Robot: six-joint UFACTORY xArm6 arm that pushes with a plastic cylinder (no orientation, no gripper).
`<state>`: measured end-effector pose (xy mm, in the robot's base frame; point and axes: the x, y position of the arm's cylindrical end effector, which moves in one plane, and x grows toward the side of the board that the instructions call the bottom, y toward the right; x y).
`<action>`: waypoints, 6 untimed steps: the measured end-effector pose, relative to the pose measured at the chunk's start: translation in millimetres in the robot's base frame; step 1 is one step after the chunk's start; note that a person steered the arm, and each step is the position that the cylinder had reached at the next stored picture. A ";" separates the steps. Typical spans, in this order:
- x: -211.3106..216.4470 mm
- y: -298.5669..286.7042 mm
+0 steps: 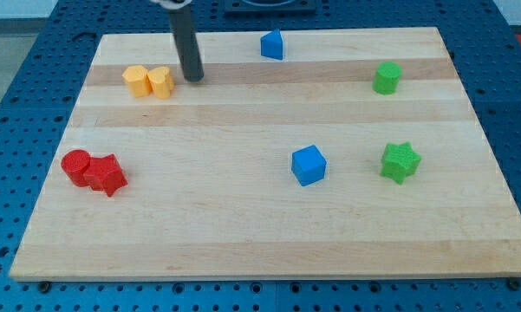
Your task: Slide the blue triangle slightly down
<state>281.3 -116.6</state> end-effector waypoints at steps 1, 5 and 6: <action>-40.8 3.9; -54.9 143.0; -13.0 143.0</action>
